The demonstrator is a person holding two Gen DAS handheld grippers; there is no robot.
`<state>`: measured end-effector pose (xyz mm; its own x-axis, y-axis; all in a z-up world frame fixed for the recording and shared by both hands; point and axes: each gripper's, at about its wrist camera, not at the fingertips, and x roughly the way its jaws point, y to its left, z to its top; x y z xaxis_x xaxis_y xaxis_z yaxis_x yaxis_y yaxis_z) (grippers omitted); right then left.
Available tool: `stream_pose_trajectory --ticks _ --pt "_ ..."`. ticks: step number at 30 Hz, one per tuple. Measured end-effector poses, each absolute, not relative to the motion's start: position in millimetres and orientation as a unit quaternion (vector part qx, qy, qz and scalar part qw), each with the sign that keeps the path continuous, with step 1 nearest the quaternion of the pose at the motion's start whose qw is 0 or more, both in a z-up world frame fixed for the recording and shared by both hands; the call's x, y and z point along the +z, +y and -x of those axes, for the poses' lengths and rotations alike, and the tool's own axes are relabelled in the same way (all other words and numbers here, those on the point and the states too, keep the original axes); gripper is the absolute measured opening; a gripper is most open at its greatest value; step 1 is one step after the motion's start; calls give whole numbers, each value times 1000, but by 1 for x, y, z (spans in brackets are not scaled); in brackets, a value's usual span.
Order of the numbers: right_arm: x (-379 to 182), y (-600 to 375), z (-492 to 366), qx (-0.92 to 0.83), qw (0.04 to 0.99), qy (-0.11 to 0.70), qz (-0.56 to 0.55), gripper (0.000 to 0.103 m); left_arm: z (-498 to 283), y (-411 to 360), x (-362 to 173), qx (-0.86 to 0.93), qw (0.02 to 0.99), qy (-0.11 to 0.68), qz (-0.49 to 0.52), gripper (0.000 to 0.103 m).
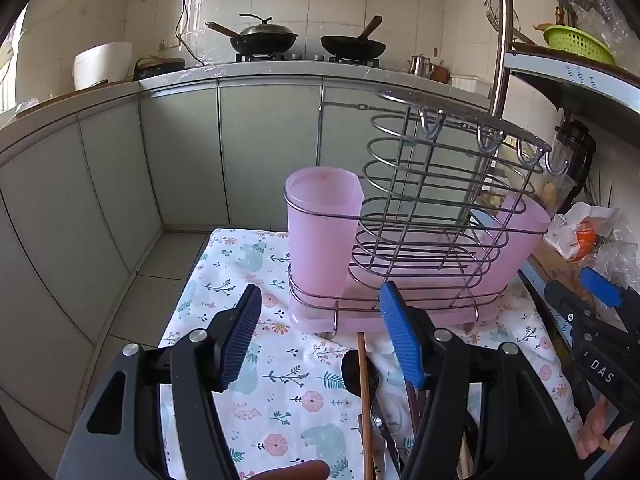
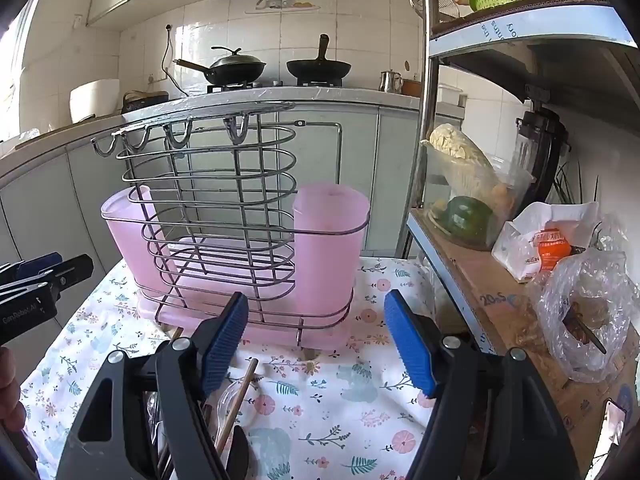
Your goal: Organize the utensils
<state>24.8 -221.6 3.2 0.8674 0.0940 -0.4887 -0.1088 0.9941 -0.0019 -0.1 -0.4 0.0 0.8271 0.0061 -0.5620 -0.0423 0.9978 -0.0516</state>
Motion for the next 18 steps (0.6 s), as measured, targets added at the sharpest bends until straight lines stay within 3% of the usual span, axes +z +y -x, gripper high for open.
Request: stream_pose_trajectory --ticks 18 --pt "4 -221 -25 52 966 253 17 69 2 6 6 11 955 295 36 62"
